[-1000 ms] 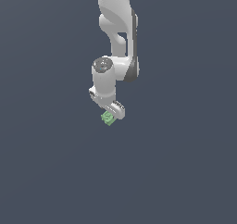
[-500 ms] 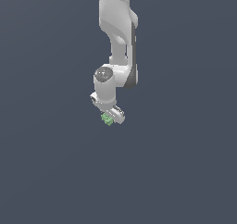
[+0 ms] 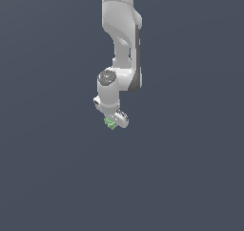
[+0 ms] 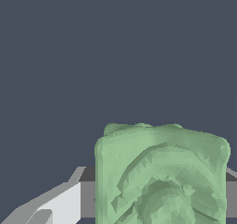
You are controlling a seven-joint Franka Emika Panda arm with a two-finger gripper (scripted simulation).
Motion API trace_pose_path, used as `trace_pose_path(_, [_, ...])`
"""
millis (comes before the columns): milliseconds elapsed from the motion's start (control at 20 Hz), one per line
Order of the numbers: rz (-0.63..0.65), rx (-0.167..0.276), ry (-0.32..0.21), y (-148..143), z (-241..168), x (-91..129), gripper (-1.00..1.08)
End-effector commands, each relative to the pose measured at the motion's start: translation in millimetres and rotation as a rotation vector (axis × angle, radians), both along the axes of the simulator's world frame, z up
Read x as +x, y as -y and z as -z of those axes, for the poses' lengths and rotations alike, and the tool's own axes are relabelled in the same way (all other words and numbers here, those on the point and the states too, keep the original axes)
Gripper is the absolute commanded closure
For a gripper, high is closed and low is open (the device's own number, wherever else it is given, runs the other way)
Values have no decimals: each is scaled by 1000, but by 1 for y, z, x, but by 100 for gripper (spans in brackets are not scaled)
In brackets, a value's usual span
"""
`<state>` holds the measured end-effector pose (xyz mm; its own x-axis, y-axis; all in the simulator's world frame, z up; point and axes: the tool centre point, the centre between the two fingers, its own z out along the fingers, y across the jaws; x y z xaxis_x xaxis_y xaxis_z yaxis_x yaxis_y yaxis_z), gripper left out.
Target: Pick up the object and move it to a goal position.
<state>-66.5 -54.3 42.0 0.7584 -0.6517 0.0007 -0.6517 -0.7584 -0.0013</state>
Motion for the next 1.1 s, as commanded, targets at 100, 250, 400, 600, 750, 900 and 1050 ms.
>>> trace_pose_path(100, [1,0,-1,1,1,0,108])
trace_pose_path(250, [2,-1,4,0,-1,2,108])
trace_pose_path(400, [13,-8,26,2,-5,10,108])
trace_pose_path(600, [41,-27,84,8,-17,32,108])
trace_pose_path(750, [73,-47,149,15,-32,56,108])
trace_pose_path(900, [112,-73,229,25,-53,84,108])
trace_pose_path(1050, [155,-101,318,36,-79,112,108])
